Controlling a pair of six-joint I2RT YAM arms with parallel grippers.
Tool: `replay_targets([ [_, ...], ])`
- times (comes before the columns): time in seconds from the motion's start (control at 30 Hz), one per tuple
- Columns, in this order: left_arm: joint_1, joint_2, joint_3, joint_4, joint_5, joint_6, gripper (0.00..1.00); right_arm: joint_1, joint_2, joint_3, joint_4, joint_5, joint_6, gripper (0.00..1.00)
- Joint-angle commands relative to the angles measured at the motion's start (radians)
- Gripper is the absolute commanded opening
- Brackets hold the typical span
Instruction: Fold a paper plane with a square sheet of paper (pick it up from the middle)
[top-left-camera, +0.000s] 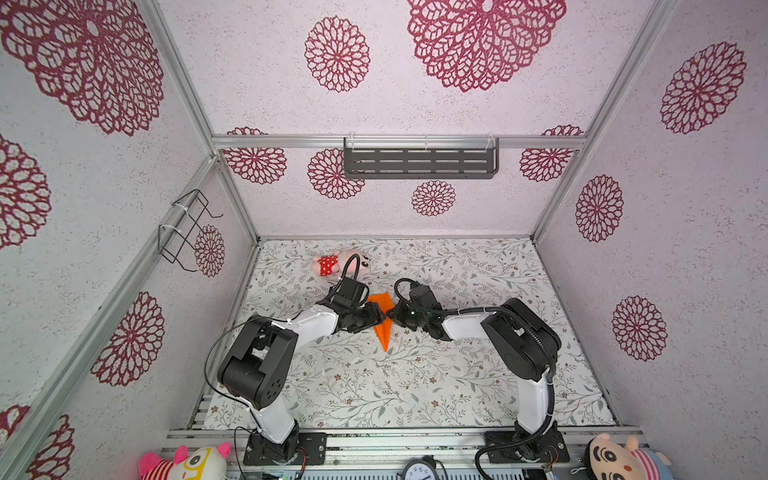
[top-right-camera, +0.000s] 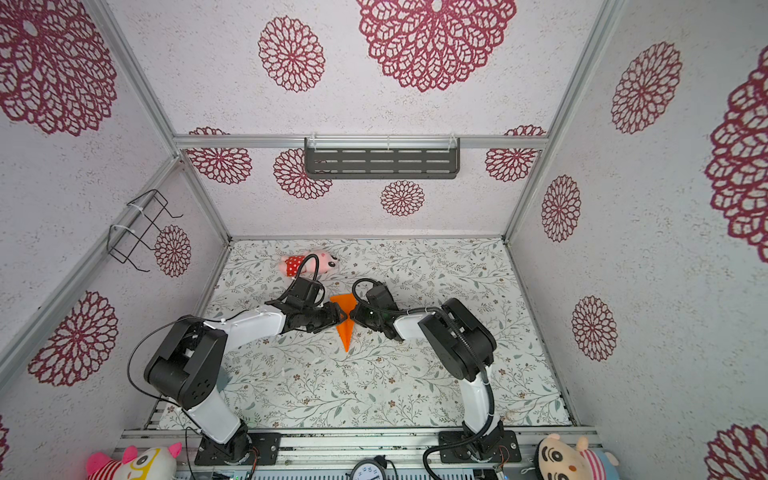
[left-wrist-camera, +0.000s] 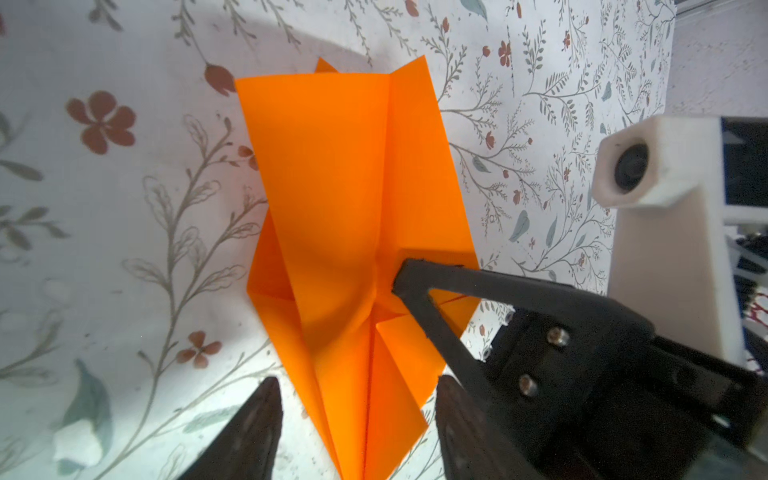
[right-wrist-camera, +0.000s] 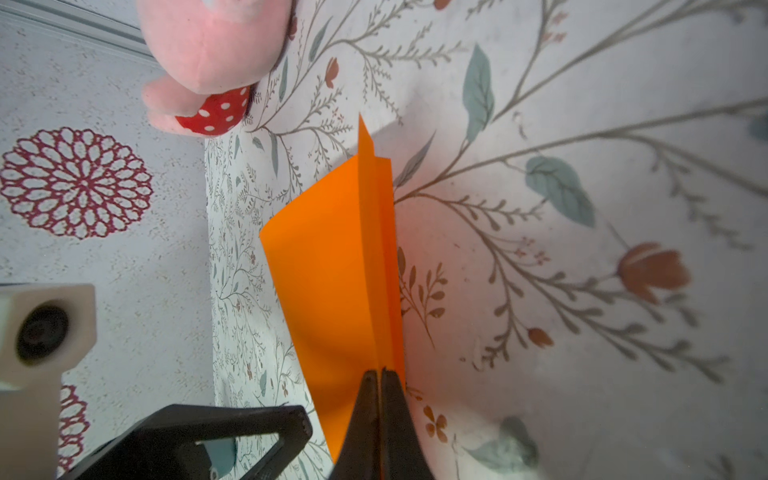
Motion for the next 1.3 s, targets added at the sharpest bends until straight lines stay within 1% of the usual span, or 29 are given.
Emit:
replay_targets([
  [0.0, 0.007, 0.03, 0.017, 0.049, 0.038, 0.001, 0.58, -0.005, 0.004, 0.01, 0.029, -0.011, 0.012, 0.0],
  [0.2, 0.014, 0.068, 0.021, 0.047, 0.048, -0.006, 0.59, -0.005, 0.004, 0.011, 0.031, -0.011, 0.014, 0.0],
  [0.3, 0.014, 0.083, 0.017, 0.064, 0.081, -0.011, 0.6, -0.005, 0.006, 0.01, 0.032, -0.011, 0.015, 0.0],
  [0.5, 0.015, 0.085, -0.015, 0.122, 0.155, -0.025, 0.56, -0.008, 0.01, 0.008, 0.043, -0.017, 0.024, 0.0],
  [0.67, 0.016, 0.095, -0.023, 0.139, 0.172, -0.035, 0.47, -0.008, 0.017, 0.008, 0.049, -0.023, 0.03, 0.0],
  [0.77, 0.016, 0.095, -0.025, 0.14, 0.167, -0.037, 0.45, -0.008, 0.017, 0.008, 0.048, -0.023, 0.03, 0.0],
  [1.03, 0.018, 0.1, -0.013, 0.105, 0.144, -0.028, 0.3, -0.009, 0.014, 0.008, 0.048, -0.024, 0.032, 0.0],
  [1.27, 0.017, 0.096, 0.0, 0.062, 0.112, -0.014, 0.25, -0.011, 0.016, 0.01, 0.049, -0.026, 0.033, 0.0],
])
